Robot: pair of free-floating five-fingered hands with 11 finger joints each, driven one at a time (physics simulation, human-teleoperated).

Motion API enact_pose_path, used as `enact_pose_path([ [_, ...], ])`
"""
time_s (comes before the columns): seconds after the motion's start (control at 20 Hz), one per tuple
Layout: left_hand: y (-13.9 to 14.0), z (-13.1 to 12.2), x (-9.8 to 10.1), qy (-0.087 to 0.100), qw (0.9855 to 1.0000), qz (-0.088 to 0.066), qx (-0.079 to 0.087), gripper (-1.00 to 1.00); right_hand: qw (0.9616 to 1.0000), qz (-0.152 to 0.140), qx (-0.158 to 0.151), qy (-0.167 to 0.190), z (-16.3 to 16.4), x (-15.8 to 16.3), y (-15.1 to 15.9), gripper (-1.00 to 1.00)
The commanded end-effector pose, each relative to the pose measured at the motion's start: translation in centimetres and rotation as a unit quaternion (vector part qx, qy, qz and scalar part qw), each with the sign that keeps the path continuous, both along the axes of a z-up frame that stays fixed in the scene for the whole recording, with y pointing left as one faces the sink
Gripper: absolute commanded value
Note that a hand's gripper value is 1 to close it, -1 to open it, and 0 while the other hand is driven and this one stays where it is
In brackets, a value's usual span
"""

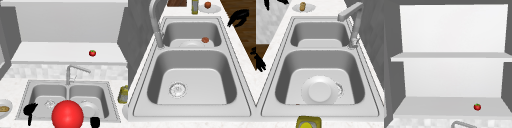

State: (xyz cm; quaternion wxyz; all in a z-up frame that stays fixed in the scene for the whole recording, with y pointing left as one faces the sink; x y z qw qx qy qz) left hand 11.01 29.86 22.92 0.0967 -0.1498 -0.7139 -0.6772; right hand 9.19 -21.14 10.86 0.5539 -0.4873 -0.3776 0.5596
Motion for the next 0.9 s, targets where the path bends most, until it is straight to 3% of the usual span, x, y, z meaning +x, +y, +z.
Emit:
enact_pose_path([
  [0.0,-1.7,-0.4,-1.0,-0.014,0.9992,-0.004,0.038,-1.00,1.0000,0.000,0.000,0.000,0.0,0.0,0.0,0.00],
  [0.2,-2.9,-0.9,-1.4,-0.004,0.9994,-0.005,0.035,-1.00,1.0000,0.000,0.000,0.000,0.0,0.0,0.0,0.00],
  [0.25,-2.5,-0.9,-1.2,-0.001,0.9999,0.001,0.017,-1.00,1.0000,0.000,0.000,0.000,0.0,0.0,0.0,0.00],
  [0.3,-2.5,-0.8,-1.1,-0.001,0.9999,0.001,0.012,-1.00,1.0000,0.000,0.000,0.000,0.0,0.0,0.0,0.00],
  [0.85,-3.3,-0.4,-1.3,-0.006,0.9999,-0.005,0.006,-1.00,1.0000,0.000,0.000,0.000,0.0,0.0,0.0,0.00],
])
